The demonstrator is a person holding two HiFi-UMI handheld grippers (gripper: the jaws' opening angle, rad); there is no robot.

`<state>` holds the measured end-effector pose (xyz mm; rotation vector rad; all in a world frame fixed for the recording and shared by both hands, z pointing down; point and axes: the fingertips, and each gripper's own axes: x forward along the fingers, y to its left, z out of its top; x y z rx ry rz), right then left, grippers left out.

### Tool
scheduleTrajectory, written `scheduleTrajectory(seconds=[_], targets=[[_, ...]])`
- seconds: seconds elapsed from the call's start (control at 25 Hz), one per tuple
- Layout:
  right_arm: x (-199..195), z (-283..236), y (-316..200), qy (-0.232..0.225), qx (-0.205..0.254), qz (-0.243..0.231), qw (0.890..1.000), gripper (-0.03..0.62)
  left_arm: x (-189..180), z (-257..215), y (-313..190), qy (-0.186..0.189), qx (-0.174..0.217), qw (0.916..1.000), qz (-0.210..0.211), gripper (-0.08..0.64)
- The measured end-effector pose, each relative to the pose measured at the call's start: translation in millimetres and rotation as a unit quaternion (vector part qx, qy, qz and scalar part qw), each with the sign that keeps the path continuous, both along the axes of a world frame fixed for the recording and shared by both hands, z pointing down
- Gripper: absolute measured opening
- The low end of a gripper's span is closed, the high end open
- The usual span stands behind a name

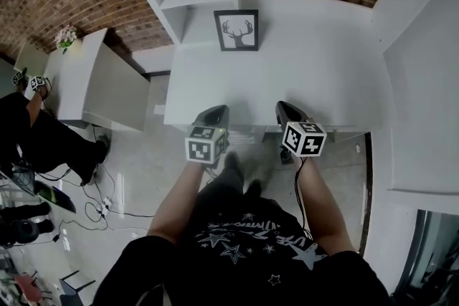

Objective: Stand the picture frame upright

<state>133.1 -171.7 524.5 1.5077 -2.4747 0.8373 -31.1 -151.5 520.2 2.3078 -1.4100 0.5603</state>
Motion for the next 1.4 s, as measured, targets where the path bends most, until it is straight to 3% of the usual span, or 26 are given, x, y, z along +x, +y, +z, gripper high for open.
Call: scheduleTrajectory(seconds=[0.36, 0.6, 0.92, 1.4], targets=[[-5.8, 19.9, 19.9, -0.02, -0.016, -0.005, 1.0, 0.016, -5.0, 18.3, 27.8, -0.035, -0.023, 0.9991, 0.008, 0.018], [-12.9, 29.9, 38.2, -0.015, -0.027, 0.002, 1.0, 0.017, -13.3, 31.8, 44.6, -0.022, -0.033, 0.9991, 0.012, 0.018], [-52.2, 24.8, 75.5, 0.004, -0.024, 0.026, 0.999, 0.017, -66.2, 36.3, 82.9, -0.005, -0.032, 0.9994, 0.015, 0.018], [-120.0, -11.8, 145.2, 0.028, 0.003, 0.059, 0.998, 0.017, -140.1, 2.6, 136.5, 0.024, 0.006, 0.999, 0.036, 0.018]])
